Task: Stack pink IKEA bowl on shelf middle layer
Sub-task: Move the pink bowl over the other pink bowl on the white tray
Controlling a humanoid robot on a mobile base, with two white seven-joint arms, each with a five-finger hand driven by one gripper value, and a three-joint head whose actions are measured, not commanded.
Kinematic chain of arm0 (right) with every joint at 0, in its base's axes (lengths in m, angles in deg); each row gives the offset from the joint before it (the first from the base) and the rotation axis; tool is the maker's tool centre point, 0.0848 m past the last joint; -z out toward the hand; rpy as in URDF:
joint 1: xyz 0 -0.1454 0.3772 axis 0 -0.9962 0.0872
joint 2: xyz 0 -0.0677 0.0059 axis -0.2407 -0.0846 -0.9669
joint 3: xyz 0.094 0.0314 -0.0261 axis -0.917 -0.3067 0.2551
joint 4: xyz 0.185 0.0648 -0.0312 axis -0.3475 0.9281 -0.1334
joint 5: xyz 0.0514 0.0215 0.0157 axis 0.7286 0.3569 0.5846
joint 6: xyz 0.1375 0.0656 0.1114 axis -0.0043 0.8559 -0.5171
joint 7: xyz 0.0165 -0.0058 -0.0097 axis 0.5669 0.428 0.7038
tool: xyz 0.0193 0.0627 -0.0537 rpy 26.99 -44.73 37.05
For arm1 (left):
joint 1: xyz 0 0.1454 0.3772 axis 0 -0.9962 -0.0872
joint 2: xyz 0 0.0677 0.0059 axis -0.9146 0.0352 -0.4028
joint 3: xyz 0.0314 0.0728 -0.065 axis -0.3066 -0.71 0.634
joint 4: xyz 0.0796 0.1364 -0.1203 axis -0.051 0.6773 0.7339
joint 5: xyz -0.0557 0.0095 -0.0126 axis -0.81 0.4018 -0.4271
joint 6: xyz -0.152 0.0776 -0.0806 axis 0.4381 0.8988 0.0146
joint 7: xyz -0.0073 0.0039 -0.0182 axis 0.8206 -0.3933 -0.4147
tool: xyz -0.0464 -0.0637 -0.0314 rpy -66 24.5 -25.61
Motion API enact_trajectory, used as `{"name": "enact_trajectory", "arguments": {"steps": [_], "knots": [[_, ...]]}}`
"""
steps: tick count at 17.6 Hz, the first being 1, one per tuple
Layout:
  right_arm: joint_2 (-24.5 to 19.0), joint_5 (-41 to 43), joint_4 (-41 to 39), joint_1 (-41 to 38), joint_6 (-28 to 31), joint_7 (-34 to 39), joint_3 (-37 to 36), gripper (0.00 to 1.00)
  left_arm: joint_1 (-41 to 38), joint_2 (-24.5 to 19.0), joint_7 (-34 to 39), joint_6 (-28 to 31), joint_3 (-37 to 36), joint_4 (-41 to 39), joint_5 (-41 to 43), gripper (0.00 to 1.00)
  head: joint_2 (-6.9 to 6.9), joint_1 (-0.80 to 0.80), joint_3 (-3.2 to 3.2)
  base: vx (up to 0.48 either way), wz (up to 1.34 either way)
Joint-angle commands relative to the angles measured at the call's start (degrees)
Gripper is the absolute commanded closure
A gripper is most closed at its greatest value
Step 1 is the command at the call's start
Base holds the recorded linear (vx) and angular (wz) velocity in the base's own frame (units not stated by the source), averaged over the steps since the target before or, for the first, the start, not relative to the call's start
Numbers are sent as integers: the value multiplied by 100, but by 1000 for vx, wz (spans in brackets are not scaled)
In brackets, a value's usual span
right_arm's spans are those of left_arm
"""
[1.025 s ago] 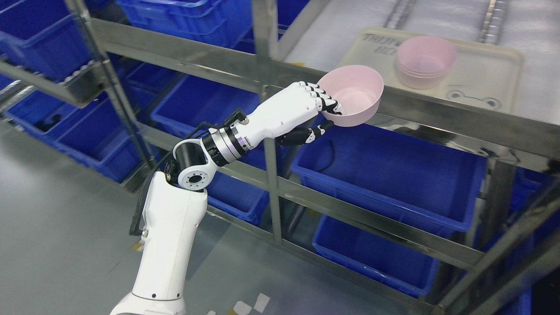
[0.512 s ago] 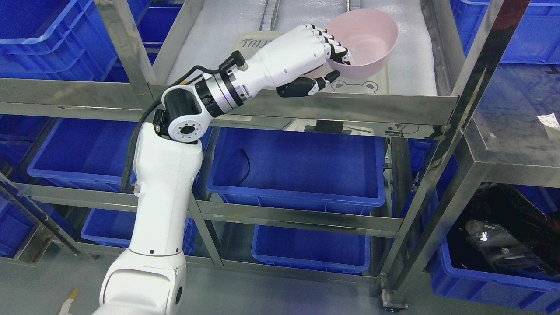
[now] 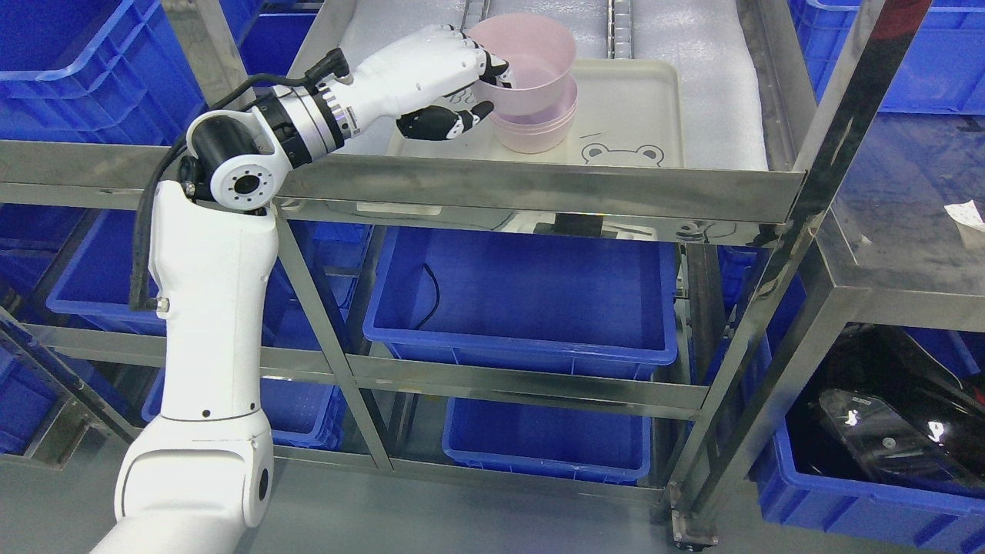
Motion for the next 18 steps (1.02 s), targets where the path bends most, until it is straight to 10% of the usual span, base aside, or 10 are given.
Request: {"name": "enact_trajectory", "arguments": {"steps": [1,18], "knots": [[100,1,-100,-90,3,3,0,0,100,-613,-34,33,591,350,58,98,0,0,0,-8,31],[100,1,-100,-90,3,3,0,0,1058,196,185,33,-525,2609,603,97,0,0,0,-3,-1]]}}
